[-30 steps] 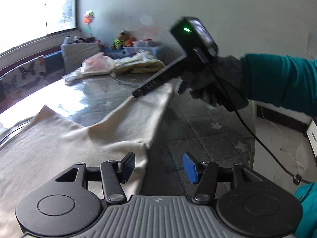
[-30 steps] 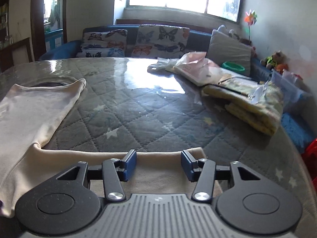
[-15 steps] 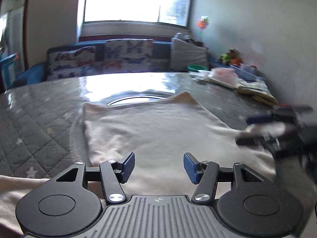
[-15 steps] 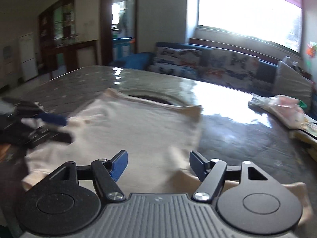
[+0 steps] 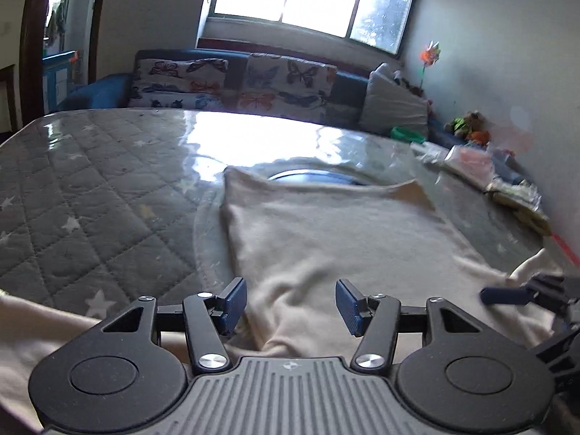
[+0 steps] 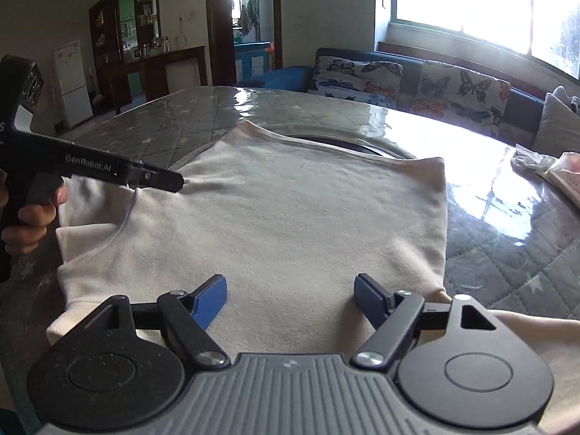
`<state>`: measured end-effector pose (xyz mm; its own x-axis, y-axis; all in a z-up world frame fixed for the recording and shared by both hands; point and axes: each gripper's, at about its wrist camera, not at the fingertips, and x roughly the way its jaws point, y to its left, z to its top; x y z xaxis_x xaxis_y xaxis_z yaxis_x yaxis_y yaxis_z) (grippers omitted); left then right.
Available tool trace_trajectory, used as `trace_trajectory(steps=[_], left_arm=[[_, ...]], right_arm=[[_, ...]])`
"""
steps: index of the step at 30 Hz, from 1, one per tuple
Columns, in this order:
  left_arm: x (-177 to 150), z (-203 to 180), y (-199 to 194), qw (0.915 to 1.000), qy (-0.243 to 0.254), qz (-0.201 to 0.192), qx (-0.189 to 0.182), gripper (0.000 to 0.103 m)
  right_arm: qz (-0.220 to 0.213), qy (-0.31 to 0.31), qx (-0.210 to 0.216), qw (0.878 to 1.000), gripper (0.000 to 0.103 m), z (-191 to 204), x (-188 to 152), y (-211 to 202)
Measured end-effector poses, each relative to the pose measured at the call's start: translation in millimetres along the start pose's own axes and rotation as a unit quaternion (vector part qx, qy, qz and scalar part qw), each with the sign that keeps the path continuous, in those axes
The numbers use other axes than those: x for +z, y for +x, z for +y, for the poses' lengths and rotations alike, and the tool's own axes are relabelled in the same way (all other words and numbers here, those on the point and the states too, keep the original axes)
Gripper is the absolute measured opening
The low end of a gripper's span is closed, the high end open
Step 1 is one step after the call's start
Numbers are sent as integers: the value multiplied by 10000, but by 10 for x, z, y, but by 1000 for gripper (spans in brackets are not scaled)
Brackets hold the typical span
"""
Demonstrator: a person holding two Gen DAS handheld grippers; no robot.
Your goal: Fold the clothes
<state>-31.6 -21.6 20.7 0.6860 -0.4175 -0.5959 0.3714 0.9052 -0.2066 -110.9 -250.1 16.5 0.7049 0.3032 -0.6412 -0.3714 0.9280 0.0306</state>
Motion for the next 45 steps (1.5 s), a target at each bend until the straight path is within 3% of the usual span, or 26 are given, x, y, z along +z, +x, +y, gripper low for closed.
trace_trajectory(steps=[5, 7, 12, 16, 21, 30, 33, 35, 38, 45], left_arm=[[159, -129, 168, 9997, 120, -28, -199, 58], [184, -54, 363, 9996, -50, 242, -97, 58], [308, 34, 433, 9994, -249, 245, 45, 59], [523, -44, 492, 9999, -87, 50, 130, 71], [737, 8, 856, 9992, -158, 235, 276, 71], [793, 122, 979, 9978, -286, 302, 525, 72], [769, 54, 736, 9971, -161, -9, 737, 83], [720, 12, 533, 9964, -85, -203, 825, 99], [625, -22, 231, 9936, 150, -474, 1014, 103], [255, 241, -375, 9904, -273, -608, 1215, 103]], right_arm=[[-47, -59, -37, 10000, 88, 57, -18, 46], [-67, -55, -37, 10000, 90, 67, -25, 51], [-79, -52, -28, 10000, 96, 73, -42, 57], [-47, -56, 18, 10000, 103, 75, -43, 77], [-29, -80, 10, 10000, 103, 94, -45, 86], [-25, -77, 11, 10000, 103, 101, -49, 84], [-28, -68, 16, 10000, 103, 97, -49, 84], [-25, -74, 11, 10000, 103, 98, -49, 86], [-23, -82, 4, 10000, 103, 103, -48, 87], [-20, -91, -6, 10000, 103, 112, -46, 92]])
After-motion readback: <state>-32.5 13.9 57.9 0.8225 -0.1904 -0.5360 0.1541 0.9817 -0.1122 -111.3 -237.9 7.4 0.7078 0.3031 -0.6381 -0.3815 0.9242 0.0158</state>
